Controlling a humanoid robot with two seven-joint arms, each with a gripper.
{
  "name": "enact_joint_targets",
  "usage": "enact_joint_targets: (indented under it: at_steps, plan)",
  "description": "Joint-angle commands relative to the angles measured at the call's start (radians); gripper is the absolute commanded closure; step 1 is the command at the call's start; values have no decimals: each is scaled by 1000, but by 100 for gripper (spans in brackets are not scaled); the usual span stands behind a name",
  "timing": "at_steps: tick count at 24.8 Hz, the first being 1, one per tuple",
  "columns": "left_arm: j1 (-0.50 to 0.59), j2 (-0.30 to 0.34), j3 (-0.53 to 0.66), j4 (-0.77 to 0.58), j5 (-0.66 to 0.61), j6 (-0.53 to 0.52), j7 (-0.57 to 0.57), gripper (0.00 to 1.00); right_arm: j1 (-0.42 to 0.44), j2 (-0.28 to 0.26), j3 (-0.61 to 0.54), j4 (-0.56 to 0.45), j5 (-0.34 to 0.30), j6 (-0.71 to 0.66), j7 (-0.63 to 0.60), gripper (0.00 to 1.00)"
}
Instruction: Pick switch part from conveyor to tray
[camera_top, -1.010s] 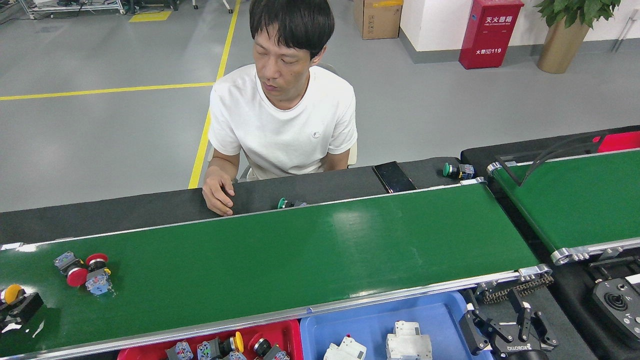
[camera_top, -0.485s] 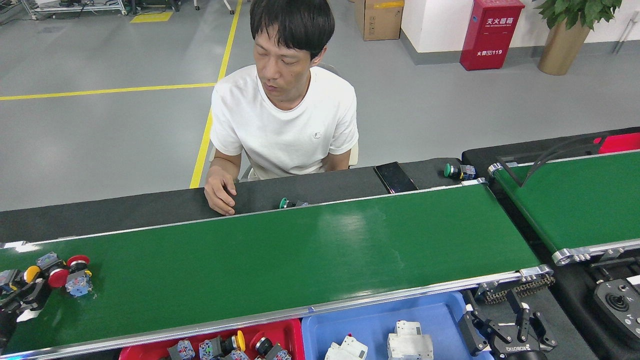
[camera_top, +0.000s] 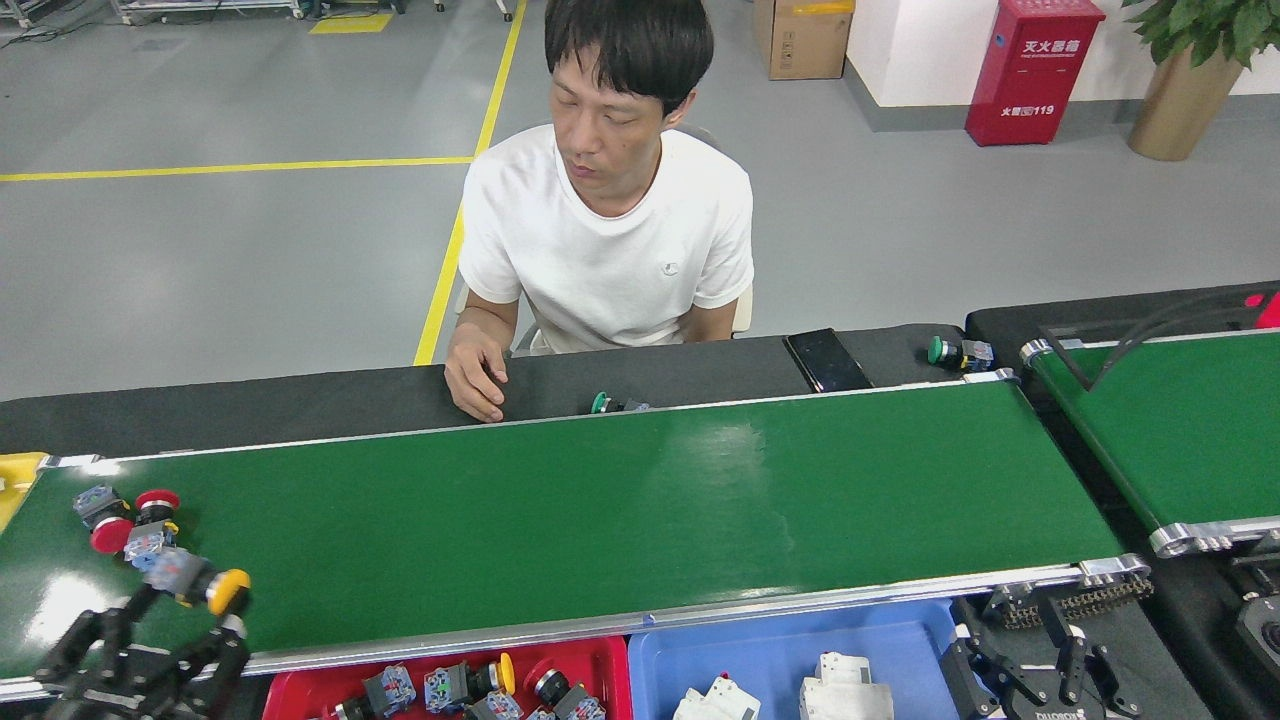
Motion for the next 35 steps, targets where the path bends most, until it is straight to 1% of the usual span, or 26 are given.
enact_joint_targets:
  at_steps: [1,4,7,8,9,12,13,19,22,27,29,32,35]
  plan:
    - [0,5,-57,-27,-37,-19,15,86,1,-3,-20,-15,-3,3,-8,6]
    - [33,11,-98,-47,-55,-20,26,82,1,-3,-21,-14,-5,3,-9,6]
    - [81,5,-100,-84,-71,-20,30,79,1,-3,-21,-12,-5,2,-9,6]
    - [90,2,-103,-85,-77,-20,33,76,1,-3,-21,-14,-5,2,-9,6]
    - [96,2,-107,-85,-78,-20,38,69,1,-1,-20,-14,-5,2,-8,6]
    - [104,-7,-111,-85,-78,-20,55,30,3,-1,-21,-14,-5,3,-8,6]
    - [104,-13,-109,-85,-78,-22,56,0,3,-1,-21,-14,-5,2,-9,6]
    - [106,-24,-81,-85,-62,-28,58,0,12,-1,-21,-14,-5,3,-9,6]
    - [106,-79,0,-85,-5,-26,50,0,16,-1,-21,-14,-5,3,-9,6]
    - [106,-211,213,-71,3,-17,26,0,16,-3,-20,-14,-3,2,-9,6]
    - [106,-236,267,-64,4,-13,20,0,15,1,-21,-12,-5,3,-8,6]
    - [102,-256,328,-50,15,1,7,0,6,4,-23,-23,-8,14,-3,6]
    - [106,-256,380,-24,55,6,6,0,18,-4,-21,-55,-53,-18,-3,6]
